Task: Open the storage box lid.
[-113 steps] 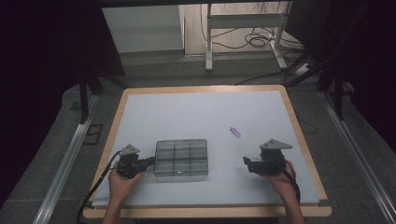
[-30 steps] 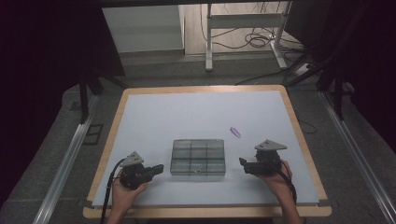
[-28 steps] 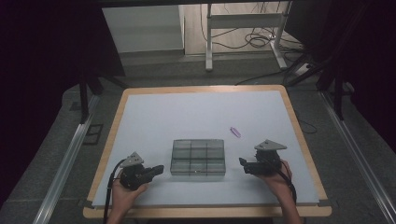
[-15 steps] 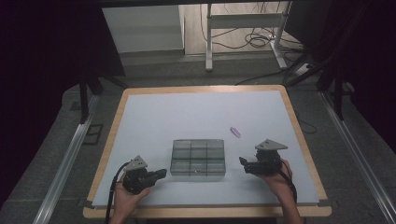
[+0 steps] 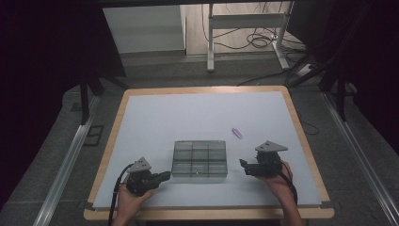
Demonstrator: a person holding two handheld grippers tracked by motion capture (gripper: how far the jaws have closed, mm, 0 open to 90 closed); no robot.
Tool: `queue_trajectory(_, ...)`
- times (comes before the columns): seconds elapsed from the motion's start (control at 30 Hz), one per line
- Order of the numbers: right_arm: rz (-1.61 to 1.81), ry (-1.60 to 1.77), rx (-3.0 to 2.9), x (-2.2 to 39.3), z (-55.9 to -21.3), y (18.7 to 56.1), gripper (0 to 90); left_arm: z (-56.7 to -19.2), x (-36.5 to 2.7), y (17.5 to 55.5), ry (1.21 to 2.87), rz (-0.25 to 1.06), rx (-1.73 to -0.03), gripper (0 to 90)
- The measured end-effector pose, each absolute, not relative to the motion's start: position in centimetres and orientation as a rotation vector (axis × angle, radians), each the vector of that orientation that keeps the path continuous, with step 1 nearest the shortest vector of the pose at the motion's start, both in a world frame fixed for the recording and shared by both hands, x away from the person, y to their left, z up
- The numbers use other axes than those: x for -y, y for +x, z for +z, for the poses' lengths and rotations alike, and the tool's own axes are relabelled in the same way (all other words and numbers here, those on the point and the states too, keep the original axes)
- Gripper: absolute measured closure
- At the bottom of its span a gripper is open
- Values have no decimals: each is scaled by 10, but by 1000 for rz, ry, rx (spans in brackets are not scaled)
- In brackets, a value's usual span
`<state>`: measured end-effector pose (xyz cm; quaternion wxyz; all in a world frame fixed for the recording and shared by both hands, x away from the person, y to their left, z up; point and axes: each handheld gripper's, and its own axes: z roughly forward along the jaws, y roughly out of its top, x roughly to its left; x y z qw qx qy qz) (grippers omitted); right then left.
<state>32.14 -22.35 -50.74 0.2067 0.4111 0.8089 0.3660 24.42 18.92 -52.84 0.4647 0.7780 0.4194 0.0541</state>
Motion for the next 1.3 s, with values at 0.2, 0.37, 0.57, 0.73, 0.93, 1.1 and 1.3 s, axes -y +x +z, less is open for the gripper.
queue_trajectory(0.2,1018,1149,-2247,225,-507,321,158,-529,-186,245,1917,128,-1023,900)
queue_trajectory(0.37,1015,1150,-2246,226,-508,321,158,-527,-185,245,1917,131,-1019,900)
queue_trajectory(0.57,1009,1138,-2243,225,-508,321,158,-526,-185,244,1911,146,-1013,900)
queue_trajectory(0.73,1004,1147,-2245,226,-509,321,158,-523,-185,244,1902,157,-1000,900)
queue_trajectory(0.93,1013,1148,-2238,228,-507,322,158,-516,-185,248,1886,162,-990,900)
queue_trajectory(1.1,1020,1151,-2223,232,-504,321,158,-513,-183,250,1884,171,-980,900)
queue_trajectory(1.3,1027,1161,-2200,237,-501,321,158,-511,-181,254,1877,176,-948,900)
